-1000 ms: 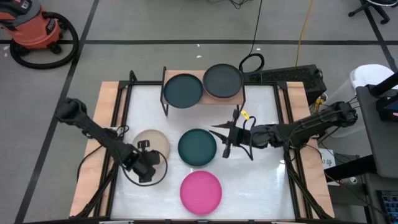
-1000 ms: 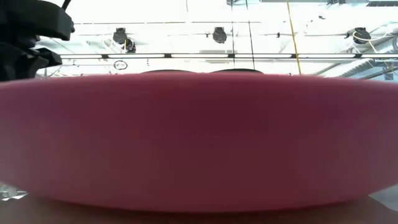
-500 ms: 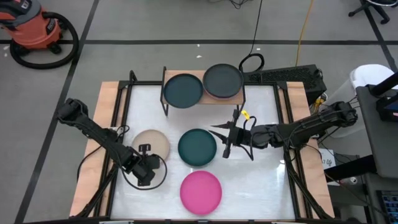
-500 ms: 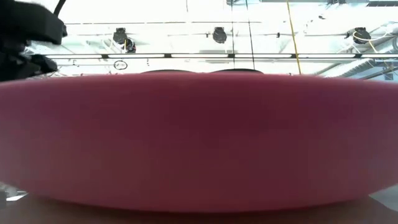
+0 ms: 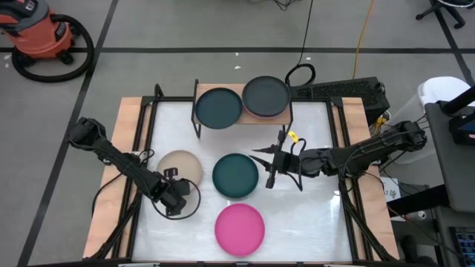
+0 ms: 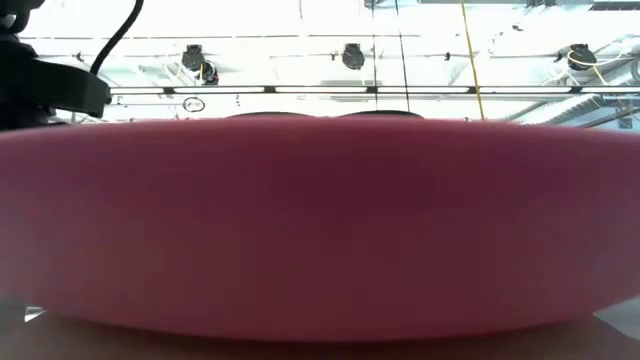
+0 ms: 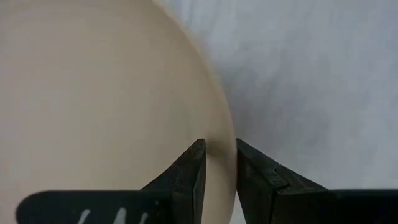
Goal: Place and stack plates onto a shelf
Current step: Stack the light brown plate on the dark blue plate
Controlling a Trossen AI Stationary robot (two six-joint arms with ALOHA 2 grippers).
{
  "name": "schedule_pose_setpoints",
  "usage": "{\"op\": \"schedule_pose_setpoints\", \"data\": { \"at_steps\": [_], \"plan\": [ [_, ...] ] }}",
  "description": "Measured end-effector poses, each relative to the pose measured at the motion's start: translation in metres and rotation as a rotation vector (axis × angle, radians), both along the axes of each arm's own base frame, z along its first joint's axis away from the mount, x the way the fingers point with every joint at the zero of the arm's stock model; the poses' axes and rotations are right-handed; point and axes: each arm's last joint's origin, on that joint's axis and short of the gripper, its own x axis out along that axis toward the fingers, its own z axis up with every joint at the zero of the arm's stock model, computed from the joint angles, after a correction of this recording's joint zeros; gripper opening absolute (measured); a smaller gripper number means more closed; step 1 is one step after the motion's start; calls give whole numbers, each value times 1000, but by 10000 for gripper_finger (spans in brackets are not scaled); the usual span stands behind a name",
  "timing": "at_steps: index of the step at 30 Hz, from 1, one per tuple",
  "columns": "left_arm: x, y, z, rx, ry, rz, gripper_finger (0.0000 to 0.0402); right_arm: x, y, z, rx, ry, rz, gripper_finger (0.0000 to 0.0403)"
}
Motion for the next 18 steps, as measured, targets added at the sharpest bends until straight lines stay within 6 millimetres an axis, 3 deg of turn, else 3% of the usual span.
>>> {"op": "schedule_pose_setpoints", "data": {
  "at_steps": [5,9,13,18],
  "plan": [
    [0,-1,2,-8,16,-52,22,0,0,0,7,-2,-1,75],
    [3,-9,14,-16,23,-129,9,0,0,0,7,-2,0,75],
    [7,-18,45,-7,61,-194,9,0,0,0,7,-2,0,75],
    [13,-26,103,130,-2,-263,9,0,0,0,8,-2,0,75]
  ]
}}
